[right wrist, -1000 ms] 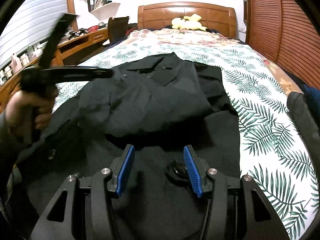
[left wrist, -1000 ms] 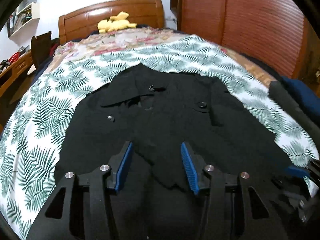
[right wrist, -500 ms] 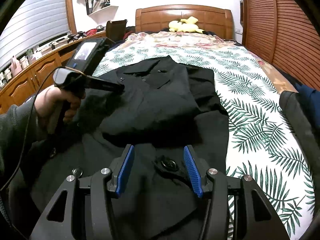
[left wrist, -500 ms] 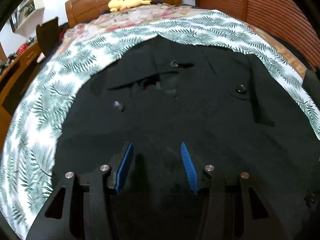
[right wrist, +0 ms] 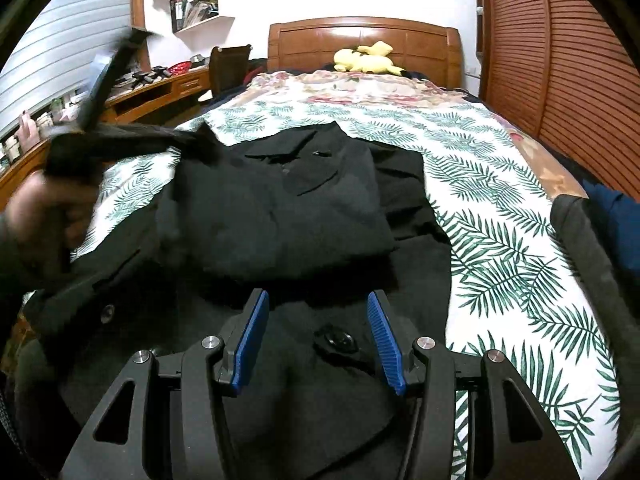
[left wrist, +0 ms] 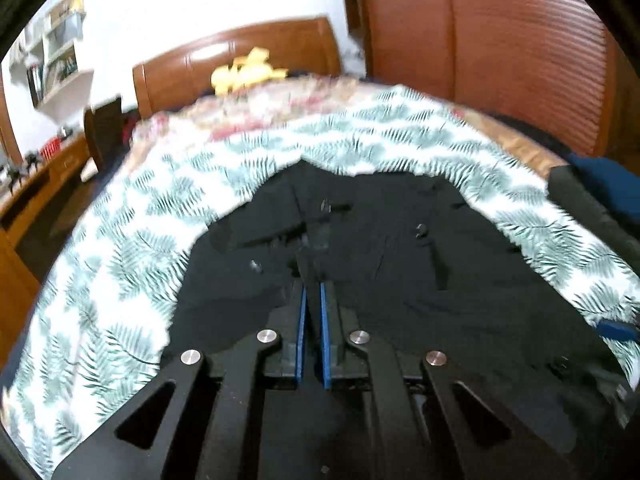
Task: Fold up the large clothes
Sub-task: 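Grasp the black coat's side edge with the left tool and fold it inward, then lay the folded side on the coat and open the left tool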
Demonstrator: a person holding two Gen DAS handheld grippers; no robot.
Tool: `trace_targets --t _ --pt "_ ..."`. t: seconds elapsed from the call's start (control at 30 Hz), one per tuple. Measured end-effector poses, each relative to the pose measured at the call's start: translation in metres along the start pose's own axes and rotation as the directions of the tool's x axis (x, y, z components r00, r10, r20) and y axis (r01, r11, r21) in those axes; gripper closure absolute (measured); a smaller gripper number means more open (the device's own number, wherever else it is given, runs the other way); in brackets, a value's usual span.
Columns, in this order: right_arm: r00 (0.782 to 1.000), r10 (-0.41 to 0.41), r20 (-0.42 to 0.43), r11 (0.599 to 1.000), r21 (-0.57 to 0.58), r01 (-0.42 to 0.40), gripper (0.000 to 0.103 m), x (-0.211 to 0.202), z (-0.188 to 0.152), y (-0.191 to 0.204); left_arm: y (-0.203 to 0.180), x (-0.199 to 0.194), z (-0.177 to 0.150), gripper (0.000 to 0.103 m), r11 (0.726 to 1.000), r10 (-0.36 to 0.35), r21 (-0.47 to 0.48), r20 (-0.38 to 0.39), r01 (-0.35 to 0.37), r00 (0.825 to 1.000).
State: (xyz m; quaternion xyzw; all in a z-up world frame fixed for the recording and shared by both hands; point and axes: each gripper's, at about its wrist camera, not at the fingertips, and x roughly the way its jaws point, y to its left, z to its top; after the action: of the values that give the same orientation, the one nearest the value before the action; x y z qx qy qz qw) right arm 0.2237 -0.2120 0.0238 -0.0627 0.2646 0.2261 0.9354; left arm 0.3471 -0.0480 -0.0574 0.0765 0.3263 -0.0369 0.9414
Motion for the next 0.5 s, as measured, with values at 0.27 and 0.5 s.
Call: trace_targets --t 0.27,0.5 --pt "0.999 -0.046 -0.007 0.999 0.007 0.046 0.05 0.006 0.004 -0.005 0.018 -0.087 -0.022 0.096 0.998 0.046 0.028 0.128 -0.05 0.991" --pt "0.998 -0.059 0.015 0.998 -0.007 0.059 0.05 0.001 0.012 -0.006 0.019 -0.107 -0.075 0.096 0.998 0.07 -0.003 0.086 -0.07 0.994"
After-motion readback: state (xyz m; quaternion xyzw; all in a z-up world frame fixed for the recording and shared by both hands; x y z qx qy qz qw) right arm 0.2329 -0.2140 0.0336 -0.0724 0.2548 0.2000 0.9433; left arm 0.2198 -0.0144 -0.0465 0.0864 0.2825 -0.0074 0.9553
